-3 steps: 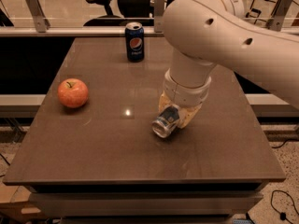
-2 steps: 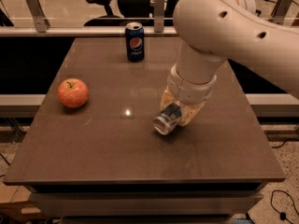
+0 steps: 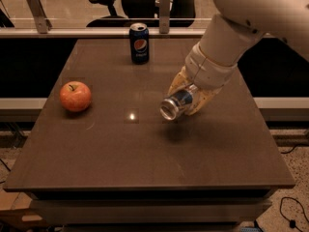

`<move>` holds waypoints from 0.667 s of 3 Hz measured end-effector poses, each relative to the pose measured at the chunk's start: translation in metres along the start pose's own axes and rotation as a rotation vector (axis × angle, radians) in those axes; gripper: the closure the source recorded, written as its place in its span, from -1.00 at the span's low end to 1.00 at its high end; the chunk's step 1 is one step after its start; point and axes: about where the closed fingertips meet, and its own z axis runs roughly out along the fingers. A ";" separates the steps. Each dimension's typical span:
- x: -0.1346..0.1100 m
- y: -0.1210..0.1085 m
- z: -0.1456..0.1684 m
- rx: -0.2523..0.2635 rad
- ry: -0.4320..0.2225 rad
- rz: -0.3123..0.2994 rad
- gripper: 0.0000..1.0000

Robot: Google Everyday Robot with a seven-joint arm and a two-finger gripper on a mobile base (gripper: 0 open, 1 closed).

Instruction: Pick redbull can

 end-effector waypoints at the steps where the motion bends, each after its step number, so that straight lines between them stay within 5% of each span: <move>1: 0.003 -0.012 -0.020 0.046 -0.020 0.007 1.00; 2: 0.005 -0.021 -0.038 0.076 -0.015 0.004 1.00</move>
Offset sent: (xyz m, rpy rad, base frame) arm 0.0249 -0.0029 0.0637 0.0839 -0.0671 -0.0169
